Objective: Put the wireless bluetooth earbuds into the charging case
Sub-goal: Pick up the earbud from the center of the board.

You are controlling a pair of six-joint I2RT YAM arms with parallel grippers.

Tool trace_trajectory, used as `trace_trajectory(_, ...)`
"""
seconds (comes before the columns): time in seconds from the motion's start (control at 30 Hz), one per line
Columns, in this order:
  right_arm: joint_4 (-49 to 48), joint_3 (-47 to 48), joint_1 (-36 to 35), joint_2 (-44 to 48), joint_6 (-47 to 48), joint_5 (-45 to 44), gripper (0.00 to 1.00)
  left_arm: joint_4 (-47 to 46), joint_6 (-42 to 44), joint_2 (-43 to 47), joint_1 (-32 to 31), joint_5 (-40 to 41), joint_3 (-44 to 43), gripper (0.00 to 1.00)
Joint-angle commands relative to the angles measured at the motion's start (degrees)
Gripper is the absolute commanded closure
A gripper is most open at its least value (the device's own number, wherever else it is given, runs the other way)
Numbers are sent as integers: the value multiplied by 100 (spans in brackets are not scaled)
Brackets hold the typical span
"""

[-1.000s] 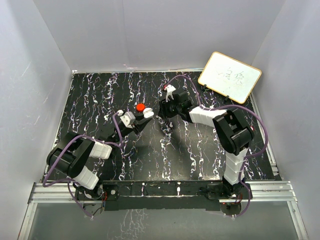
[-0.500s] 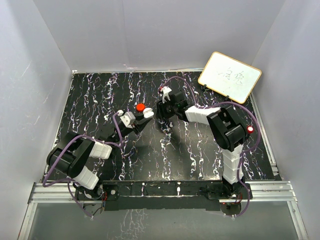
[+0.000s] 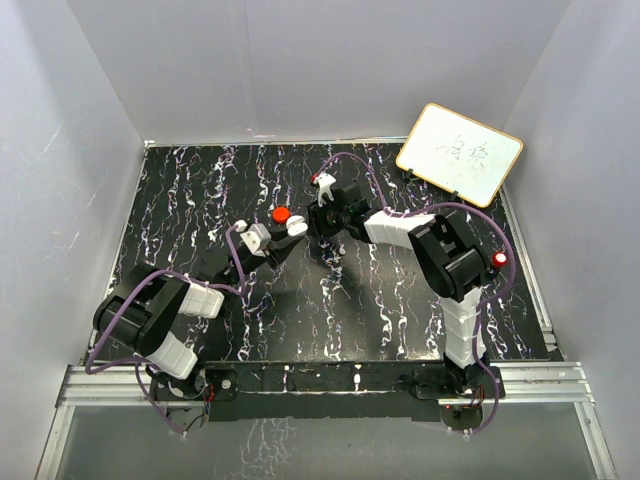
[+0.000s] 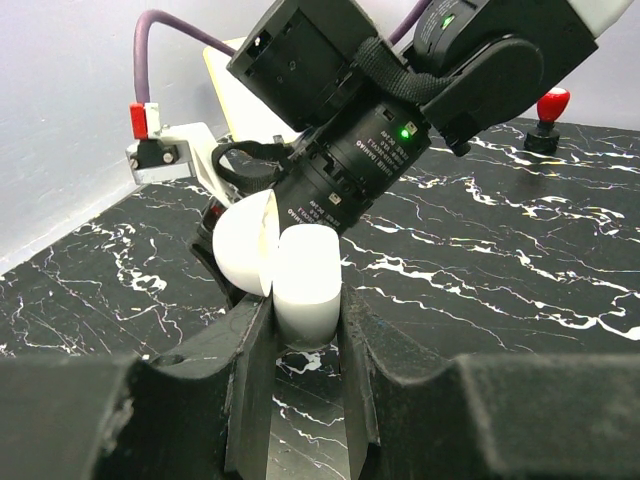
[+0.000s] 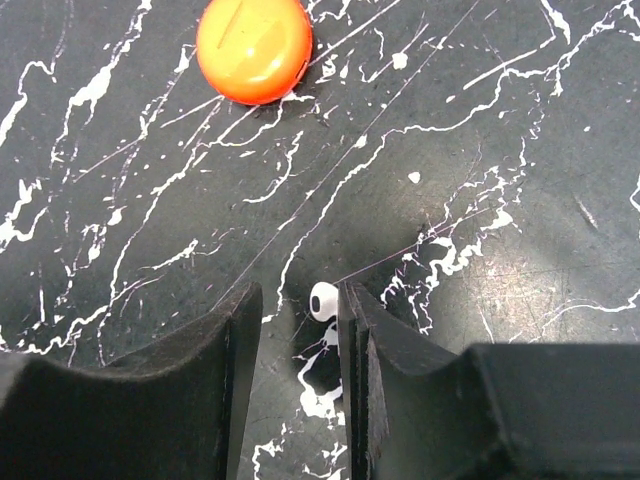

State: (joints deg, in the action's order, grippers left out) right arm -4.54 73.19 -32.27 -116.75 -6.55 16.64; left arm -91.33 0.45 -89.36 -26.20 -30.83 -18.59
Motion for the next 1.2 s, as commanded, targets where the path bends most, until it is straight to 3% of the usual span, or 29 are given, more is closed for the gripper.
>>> trace_trajectory(0.0,-165,265,-40,-126,100,-48,67,-843,122,124,42,-28,31,100)
trace_trajectory(0.43,-110,263,-77,-149,162,-177,74,-848,131,112,58,-35,22,100)
trace_trajectory(0.73,-145,183,-73,-22,143,-325,85,-844,131,120,55,-37,30,100)
trace_trajectory(0.9,-638,-248,14,434,12,-422,88,-851,126,144,62,-37,31,100)
trace_trajectory(1.17,-2114,-1361,649,1455,-680,300,92,-865,97,212,84,-45,31,100)
